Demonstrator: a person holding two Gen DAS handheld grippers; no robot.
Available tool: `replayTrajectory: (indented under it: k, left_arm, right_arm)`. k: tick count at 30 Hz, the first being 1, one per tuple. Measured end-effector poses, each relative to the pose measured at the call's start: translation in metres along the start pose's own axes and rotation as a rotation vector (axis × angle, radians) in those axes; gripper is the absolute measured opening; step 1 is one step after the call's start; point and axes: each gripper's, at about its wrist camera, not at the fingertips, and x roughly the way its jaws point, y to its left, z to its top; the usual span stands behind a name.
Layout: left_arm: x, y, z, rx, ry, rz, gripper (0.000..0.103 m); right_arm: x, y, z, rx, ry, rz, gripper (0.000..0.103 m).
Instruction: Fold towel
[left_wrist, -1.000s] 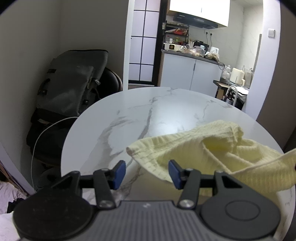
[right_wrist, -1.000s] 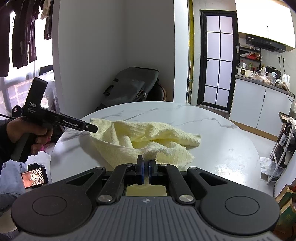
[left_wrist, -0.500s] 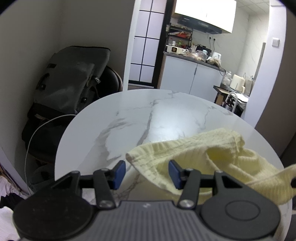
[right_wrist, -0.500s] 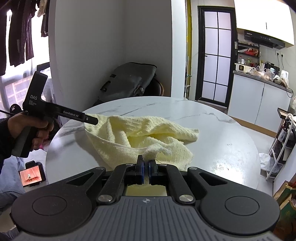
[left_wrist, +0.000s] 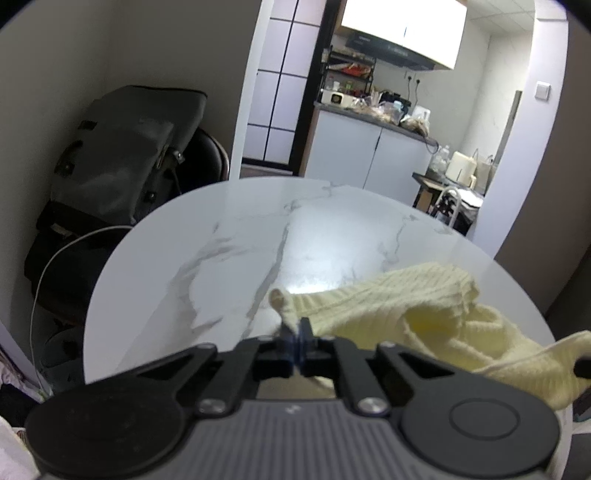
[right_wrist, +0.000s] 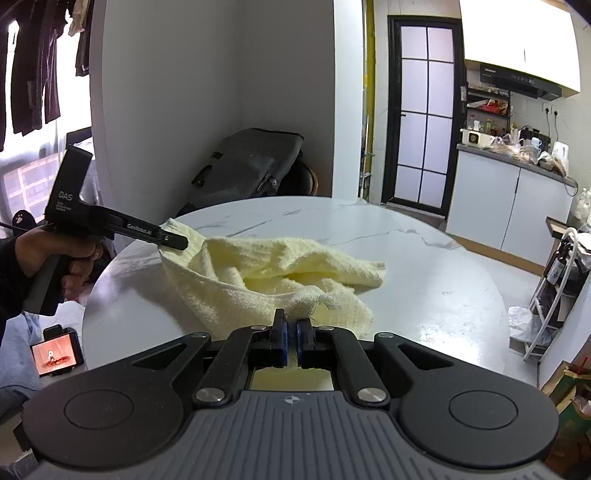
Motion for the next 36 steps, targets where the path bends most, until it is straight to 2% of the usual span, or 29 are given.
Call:
replayTrajectory:
  k: [11,31,36]
  left_arm:
    - [-0.037,-0.017,0.032,0.007,-0.141,-0.035,0.003]
    - [-0.093,-0.04,0.075,0.061,-0.305,-0.065,0.003]
    - [-0.115,-0.043,0.088,0.067,-0.366,-0.076,0.003]
  right_arm:
    - [-0.015,0.001,0.022,-0.019,-0.082,-0.062,0.005]
    - [-0.05,0.009,0.082,-0.098,-0.233,-0.148,0.005]
    - [-0.062,0.017,0.096,-0.123,-0.275,-0.167,0.005]
